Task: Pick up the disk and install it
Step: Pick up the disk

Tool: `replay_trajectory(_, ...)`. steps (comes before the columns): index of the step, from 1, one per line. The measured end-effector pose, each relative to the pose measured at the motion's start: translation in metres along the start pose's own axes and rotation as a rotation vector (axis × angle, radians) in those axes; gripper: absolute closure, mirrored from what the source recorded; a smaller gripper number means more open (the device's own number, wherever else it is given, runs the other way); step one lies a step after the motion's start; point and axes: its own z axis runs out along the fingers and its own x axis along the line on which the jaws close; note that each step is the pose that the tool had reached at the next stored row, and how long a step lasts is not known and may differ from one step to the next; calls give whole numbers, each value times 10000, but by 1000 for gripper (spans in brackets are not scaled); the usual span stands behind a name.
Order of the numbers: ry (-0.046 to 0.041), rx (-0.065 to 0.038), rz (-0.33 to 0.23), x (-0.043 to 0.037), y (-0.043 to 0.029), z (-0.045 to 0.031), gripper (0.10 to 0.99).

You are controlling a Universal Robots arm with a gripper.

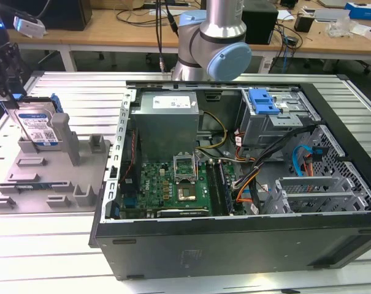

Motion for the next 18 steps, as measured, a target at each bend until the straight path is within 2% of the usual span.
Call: replay_trajectory(18,-1,0,20,6,-2,81,588)
